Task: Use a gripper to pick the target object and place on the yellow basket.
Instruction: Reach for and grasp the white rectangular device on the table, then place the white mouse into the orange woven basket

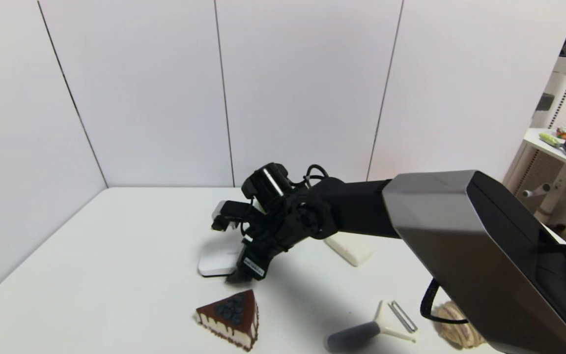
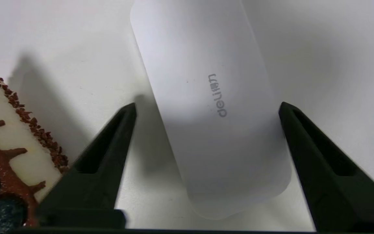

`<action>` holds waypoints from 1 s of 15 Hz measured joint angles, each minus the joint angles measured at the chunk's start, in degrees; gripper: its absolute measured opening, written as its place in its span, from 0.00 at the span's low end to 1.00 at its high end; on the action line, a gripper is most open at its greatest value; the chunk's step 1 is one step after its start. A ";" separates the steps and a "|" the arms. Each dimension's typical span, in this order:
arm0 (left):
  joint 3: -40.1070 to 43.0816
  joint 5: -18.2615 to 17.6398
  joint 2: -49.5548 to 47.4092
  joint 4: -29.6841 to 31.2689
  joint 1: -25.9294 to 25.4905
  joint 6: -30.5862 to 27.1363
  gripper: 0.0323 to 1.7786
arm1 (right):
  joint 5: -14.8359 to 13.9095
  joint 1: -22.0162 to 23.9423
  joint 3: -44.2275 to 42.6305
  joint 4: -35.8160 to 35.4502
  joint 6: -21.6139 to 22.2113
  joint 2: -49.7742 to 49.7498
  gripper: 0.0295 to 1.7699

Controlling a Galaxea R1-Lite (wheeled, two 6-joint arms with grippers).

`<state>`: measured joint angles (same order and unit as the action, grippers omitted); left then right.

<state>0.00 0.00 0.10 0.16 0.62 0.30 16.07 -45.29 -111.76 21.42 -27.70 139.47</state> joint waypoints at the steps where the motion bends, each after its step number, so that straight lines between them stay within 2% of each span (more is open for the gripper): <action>1: 0.00 0.00 0.00 0.00 0.00 0.00 0.95 | -0.06 0.01 0.00 0.46 0.05 0.00 0.69; 2: 0.00 0.00 0.00 0.00 0.00 0.00 0.95 | -0.04 0.01 0.00 0.77 0.20 0.05 0.61; 4: 0.00 0.00 0.00 0.00 0.00 0.02 0.95 | -0.06 0.04 0.02 0.82 0.39 0.24 0.56; 10: 0.00 0.00 0.00 0.00 0.00 0.00 0.95 | -0.09 0.09 0.79 2.23 0.24 0.09 0.55; 15: 0.00 0.00 0.00 0.00 0.00 0.00 0.95 | 0.24 1.17 0.52 2.74 -0.17 -4.22 0.54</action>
<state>0.00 0.00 0.10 0.16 0.62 0.30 16.31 -44.12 -111.24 24.16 -27.87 135.25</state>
